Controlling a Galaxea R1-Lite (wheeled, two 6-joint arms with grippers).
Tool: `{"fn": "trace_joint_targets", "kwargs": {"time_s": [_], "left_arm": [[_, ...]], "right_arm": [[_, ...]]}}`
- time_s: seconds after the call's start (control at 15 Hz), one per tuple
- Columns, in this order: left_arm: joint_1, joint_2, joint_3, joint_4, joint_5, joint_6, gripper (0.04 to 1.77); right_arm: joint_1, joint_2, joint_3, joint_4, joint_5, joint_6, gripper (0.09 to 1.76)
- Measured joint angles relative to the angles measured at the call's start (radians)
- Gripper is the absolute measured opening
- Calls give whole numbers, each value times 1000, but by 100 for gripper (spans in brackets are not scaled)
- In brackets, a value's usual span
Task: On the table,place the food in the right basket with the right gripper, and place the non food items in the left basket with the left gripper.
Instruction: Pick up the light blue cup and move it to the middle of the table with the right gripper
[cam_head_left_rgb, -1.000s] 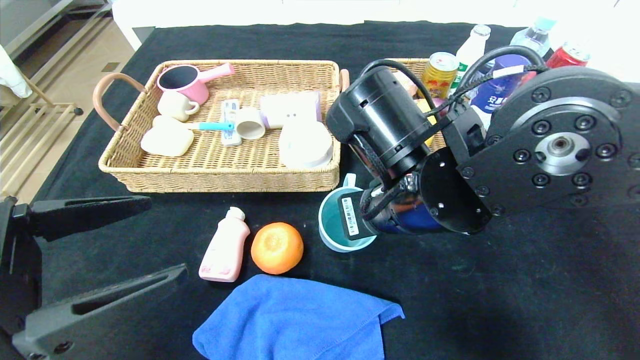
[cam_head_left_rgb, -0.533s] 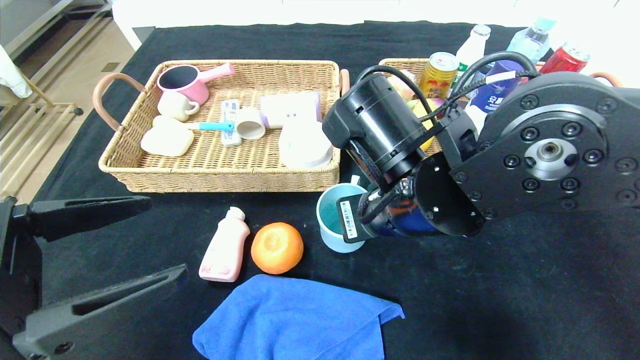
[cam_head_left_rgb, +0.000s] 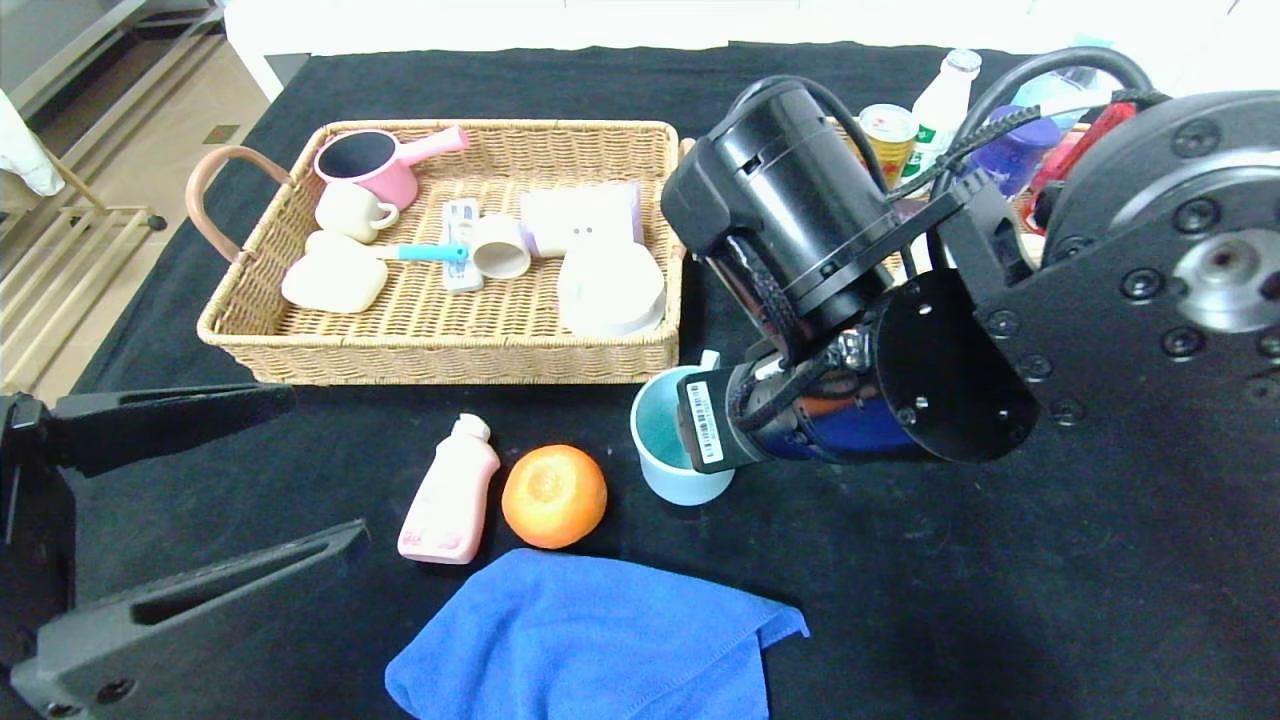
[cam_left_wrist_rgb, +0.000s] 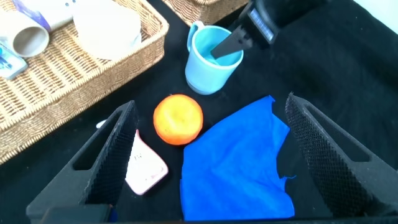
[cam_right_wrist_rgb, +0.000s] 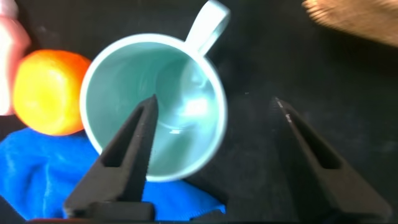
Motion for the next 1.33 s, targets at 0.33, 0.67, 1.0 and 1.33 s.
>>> {"fn": "trace_joint_targets", "kwargs": {"time_s": [0.33,0.67,1.0,1.33], "left_arm": [[0,-2,5,-6,0,0,172],[-1,-2,14,-2,2,-2,172],[12,-12,28,-5,95,-10,172],[37,-5,34,15,111,-10,172]], "right_arm": [[30,-105,7,23,-5,2,151],[73,-247,85,64,45,0,160],[11,-421,435,-268,274,-207,165],[-200,-579,797,-579,497,-383,168]]}}
